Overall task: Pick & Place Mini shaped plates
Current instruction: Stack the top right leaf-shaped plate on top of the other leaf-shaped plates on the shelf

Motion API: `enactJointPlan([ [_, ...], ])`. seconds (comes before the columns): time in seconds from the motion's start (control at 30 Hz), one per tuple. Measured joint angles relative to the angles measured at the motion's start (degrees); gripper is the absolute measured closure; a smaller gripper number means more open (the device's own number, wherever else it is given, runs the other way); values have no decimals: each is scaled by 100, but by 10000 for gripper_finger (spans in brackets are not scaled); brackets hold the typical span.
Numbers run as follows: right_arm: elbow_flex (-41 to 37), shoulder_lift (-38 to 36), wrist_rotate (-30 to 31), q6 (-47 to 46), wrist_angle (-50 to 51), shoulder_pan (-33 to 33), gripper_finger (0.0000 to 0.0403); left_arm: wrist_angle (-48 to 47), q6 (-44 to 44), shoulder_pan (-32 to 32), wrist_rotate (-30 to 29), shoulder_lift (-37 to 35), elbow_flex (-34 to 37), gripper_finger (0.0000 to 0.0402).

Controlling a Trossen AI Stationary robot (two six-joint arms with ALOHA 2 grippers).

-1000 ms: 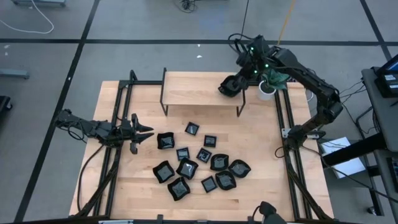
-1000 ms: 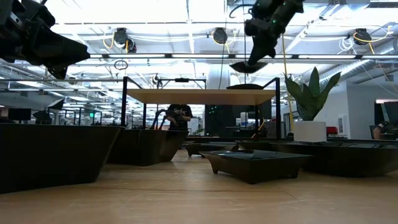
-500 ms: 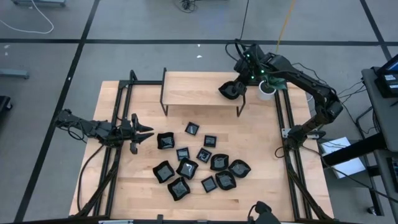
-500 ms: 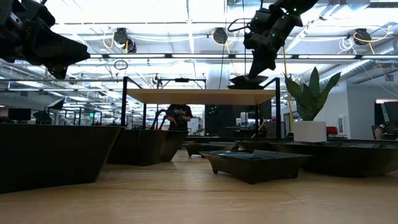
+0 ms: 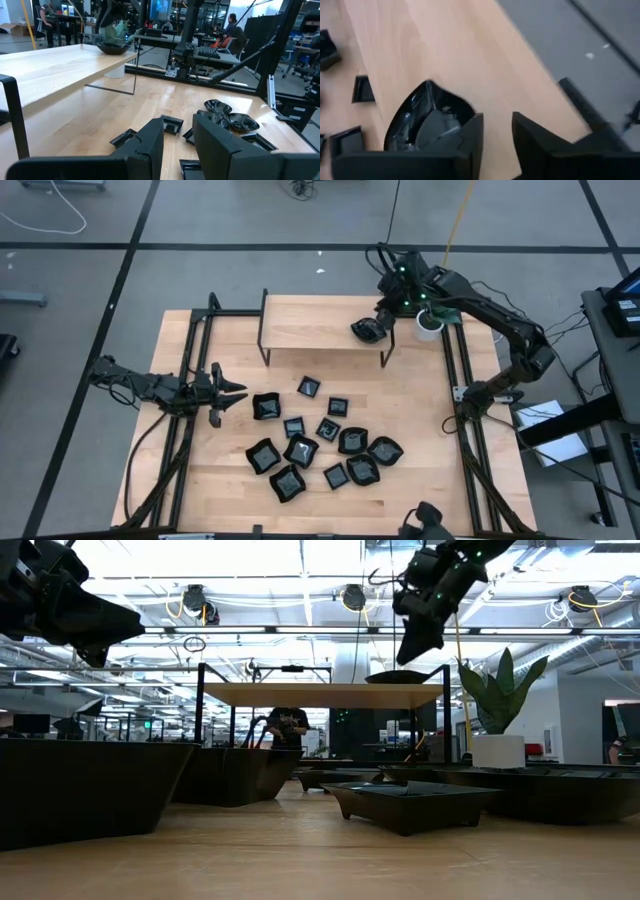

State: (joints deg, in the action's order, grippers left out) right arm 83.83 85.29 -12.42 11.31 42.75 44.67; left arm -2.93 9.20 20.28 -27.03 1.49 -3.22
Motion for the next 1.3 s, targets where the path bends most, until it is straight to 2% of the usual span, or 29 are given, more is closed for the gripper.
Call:
enactJointPlan([
  [0.17,0,-521,47,31,-51,-401,272,-3,1,-1,0,-1,0,295],
  [0.3,0,-1031,212,146,-20,-1377,254,-1,0,1,0,0,0,295],
  [0.43,2,-1341,1218,74,-79,-3049,232,-1,1,-1,0,1,0,295],
  [0.53,2,-1345,2267,-294,-77,-4496,206,-1,-1,1,0,1,0,295],
  [0.6,2,-1221,2711,-694,-77,-5329,183,-1,0,1,0,0,0,295],
  [0.73,3,-779,3434,-1747,413,-6441,140,-1,-1,-1,0,1,0,295],
  [0.83,2,-459,3821,-2622,1127,-6879,126,1,1,-1,0,-1,0,295],
  [0.93,-112,-181,3962,-3431,1491,-7128,128,1,-1,1,0,-1,0,295],
  [1.03,-603,-84,3910,-3863,1318,-7252,139,1,1,0,0,0,0,295],
  [1.2,-1602,-156,3418,-4429,1039,-7109,152,-1,1,-1,0,-1,0,295],
  [1.3,-2218,-311,3225,-4364,345,-6940,155,1,1,0,0,0,0,295],
])
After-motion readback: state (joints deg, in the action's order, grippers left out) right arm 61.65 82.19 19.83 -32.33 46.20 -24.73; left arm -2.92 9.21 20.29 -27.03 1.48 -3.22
